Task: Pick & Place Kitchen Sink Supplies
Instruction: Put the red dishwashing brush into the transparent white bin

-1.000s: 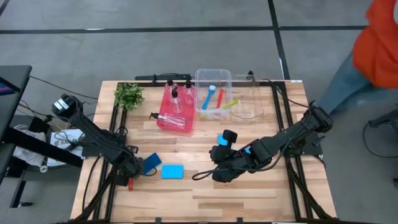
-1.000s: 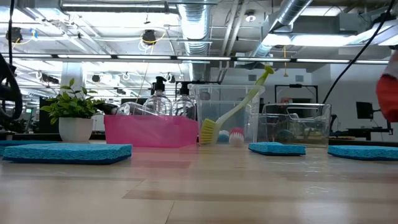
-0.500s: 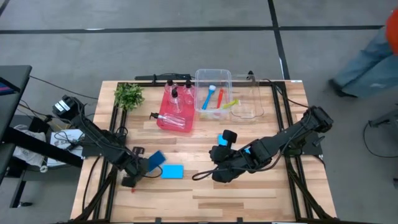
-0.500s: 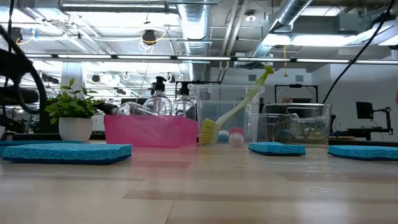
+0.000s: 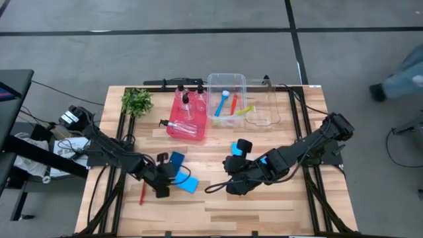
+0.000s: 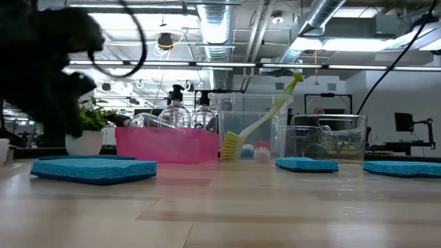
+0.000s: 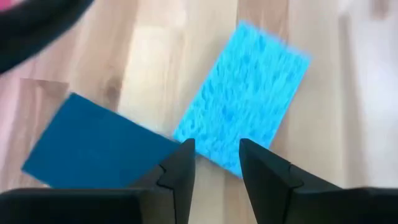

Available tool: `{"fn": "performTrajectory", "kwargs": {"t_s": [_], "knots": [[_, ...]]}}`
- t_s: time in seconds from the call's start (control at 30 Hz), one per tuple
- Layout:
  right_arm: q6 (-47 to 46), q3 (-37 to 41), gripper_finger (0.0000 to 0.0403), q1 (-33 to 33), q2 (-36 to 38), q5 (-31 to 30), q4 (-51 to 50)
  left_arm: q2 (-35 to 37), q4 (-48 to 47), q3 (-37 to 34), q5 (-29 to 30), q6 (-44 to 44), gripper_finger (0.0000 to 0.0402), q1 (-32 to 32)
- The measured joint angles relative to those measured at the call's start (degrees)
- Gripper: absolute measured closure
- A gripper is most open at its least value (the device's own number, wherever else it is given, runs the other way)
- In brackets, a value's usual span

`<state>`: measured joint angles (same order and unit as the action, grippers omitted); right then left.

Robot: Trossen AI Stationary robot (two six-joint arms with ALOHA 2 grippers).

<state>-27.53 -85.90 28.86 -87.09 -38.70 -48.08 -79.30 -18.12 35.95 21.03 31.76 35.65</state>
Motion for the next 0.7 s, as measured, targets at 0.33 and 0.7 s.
{"fn": "performTrajectory", "kwargs": {"t_s": [0.33,0.7], "knots": [[-2.4,0.0,0.0402,0.4,0.0,0.2,-1.9,10.3,-20.3,4.5,-19.9,37.2,0.0275,0.6],[-2.6,0.0,0.0402,0.4,-1.5,0.2,-2.6,13.8,-37.1,4.1,-24.1,59.2,0.0275,6.8]]}}
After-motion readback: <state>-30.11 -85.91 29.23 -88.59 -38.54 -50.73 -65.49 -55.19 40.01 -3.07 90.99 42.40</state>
